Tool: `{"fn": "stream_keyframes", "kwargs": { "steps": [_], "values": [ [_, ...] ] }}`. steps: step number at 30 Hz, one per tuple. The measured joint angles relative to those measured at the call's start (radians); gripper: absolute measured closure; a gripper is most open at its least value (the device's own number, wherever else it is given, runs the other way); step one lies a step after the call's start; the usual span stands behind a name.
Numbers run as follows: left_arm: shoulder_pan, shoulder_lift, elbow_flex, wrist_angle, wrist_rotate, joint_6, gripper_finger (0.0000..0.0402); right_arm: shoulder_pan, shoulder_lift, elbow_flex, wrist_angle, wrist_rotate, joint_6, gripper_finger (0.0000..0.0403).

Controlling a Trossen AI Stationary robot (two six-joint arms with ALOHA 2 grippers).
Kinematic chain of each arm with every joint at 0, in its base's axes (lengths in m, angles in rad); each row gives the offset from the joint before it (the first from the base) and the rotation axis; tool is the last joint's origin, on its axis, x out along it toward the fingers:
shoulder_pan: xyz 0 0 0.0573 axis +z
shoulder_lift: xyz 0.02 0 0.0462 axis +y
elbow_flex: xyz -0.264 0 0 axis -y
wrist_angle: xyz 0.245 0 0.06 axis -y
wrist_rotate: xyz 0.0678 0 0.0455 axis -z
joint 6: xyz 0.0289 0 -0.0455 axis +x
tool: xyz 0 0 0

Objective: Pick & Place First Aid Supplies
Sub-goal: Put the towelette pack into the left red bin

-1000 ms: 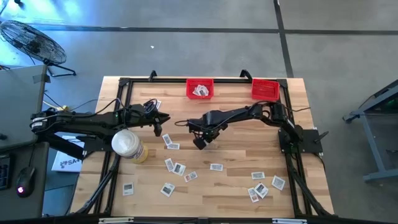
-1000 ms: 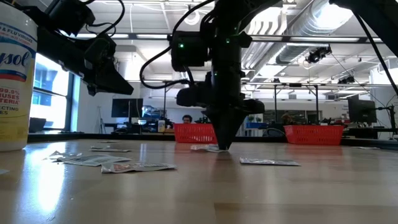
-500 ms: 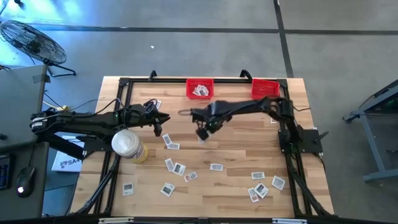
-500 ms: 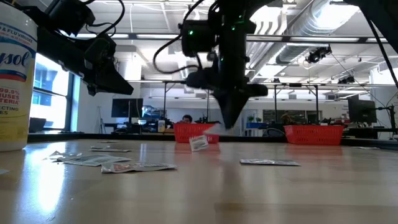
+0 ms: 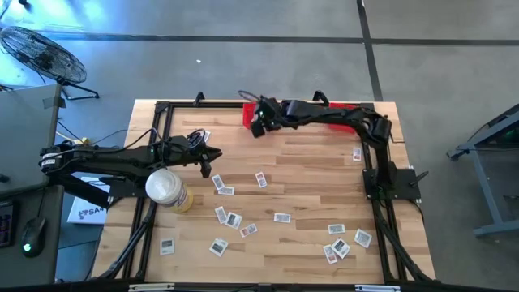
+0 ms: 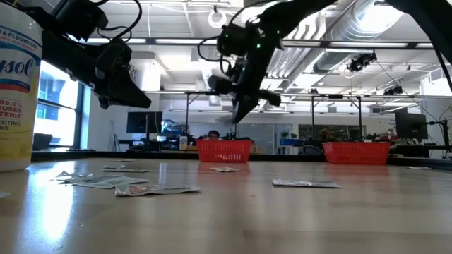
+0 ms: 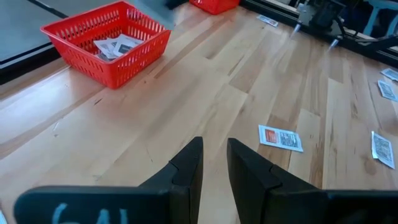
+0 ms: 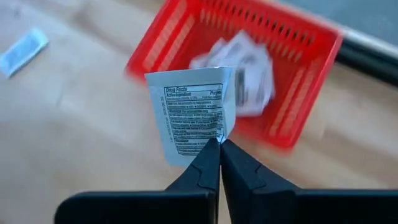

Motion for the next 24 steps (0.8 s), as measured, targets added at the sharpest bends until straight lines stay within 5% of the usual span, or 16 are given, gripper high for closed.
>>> {"fn": "stream_keyframes", "kwargs": {
  "steps": [9,24],
  "values": [
    [0.000,0.000,0.000,0.000,0.000,0.000,0.0331,-0.100,0.059,0.000,0.199,-0.013,-0.033,0.0402],
    [0.000,0.000,0.000,0.000,0.000,0.000,0.0331,-0.145,0.098,-0.003,0.155,-0.076,-0.077,0.0383]
  ]
}}
